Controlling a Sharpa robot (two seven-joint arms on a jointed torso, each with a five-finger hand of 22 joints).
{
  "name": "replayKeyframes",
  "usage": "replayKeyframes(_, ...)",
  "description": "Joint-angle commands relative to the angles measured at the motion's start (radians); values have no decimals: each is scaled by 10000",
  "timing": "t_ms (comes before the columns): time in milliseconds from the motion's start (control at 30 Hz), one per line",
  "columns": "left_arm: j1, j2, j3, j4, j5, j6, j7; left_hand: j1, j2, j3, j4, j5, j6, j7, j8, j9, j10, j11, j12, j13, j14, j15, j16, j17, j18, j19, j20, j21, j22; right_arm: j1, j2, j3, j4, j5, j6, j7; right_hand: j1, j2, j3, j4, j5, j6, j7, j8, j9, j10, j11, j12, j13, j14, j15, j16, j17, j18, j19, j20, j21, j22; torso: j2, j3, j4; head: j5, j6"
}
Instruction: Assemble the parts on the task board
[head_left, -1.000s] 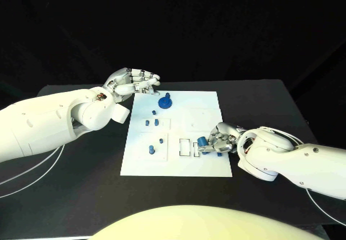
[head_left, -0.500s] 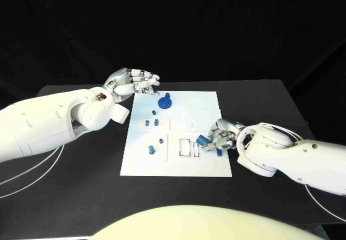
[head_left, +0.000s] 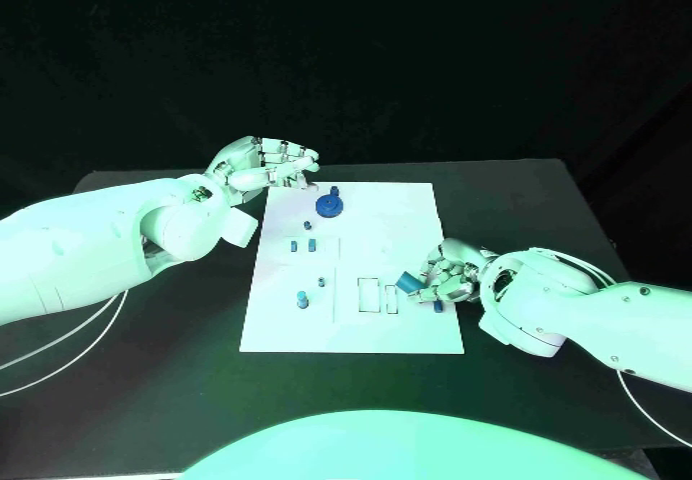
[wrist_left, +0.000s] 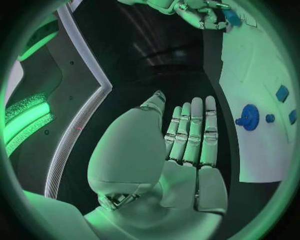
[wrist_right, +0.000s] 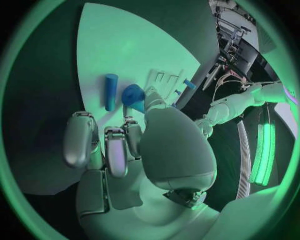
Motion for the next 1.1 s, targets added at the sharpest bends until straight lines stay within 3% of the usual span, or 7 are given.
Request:
replayKeyframes(33,3,19,6,14,-21,142,56,-71,2,5,37,6,-94,202,28,-14,-32,9,65,-15,-62,-15,39,-10,43,84,-1,-39,-11,88,-45,27,70,549,-429,164,-401,-22,106,4,5,316,-230,64,30,78,21,30,94,893,-59,27,1860,-116,42,-79,-11,1768,0,-1,6,-12,2)
replayKeyframes(267,2,19,6,-4,-40,143,68,-71,2,5,37,6,-94,202,28,-14,-32,9,65,-15,-62,-15,39,-10,43,84,-1,-39,-11,173,-123,78,236,1129,-734,411,-536,-14,227,-2,10,348,-245,80,32,102,11,40,129,899,-65,37,1887,-120,52,-81,21,1775,10,-2,8,6,2)
replayKeyframes(533,2,21,6,-11,-50,144,68,-71,2,5,37,6,-94,202,28,-14,-32,9,65,-15,-62,-15,39,-10,43,84,-1,-39,-11,154,71,87,401,1679,-412,514,-707,-53,295,2,-1,337,-237,77,30,90,14,15,121,896,-66,30,1872,-111,37,-83,-33,1762,10,-7,4,60,2)
replayKeyframes(733,1,35,6,-6,-52,144,74,-71,2,5,37,6,-94,202,28,-14,-32,9,65,-15,-62,-15,39,-10,43,84,-1,-39,-11,46,428,67,335,1894,-73,425,-1251,-74,486,10,-5,334,-223,106,44,78,31,-26,128,891,-51,18,1851,-104,20,-70,-79,1751,12,-9,8,72,2)
replayKeyframes(900,2,33,6,5,-53,142,72,-71,2,5,37,6,-94,202,28,-14,-32,9,65,-15,-62,-15,39,-10,43,84,-1,-39,-11,-19,659,58,269,1941,-34,341,-1541,-118,588,10,-7,371,-241,174,76,73,18,-51,128,889,-58,14,1845,-102,18,-72,-86,1749,22,7,-6,63,2)
replayKeyframes(1100,2,34,6,8,-53,138,65,-71,2,5,37,6,-94,202,28,-14,-32,9,65,-15,-62,-15,39,-10,43,84,-1,-39,-11,-40,814,56,171,1923,-30,230,-1741,-159,669,8,-9,404,-263,234,103,94,2,-46,158,893,-70,19,1861,-107,30,-79,-51,1757,17,-3,-4,42,2)
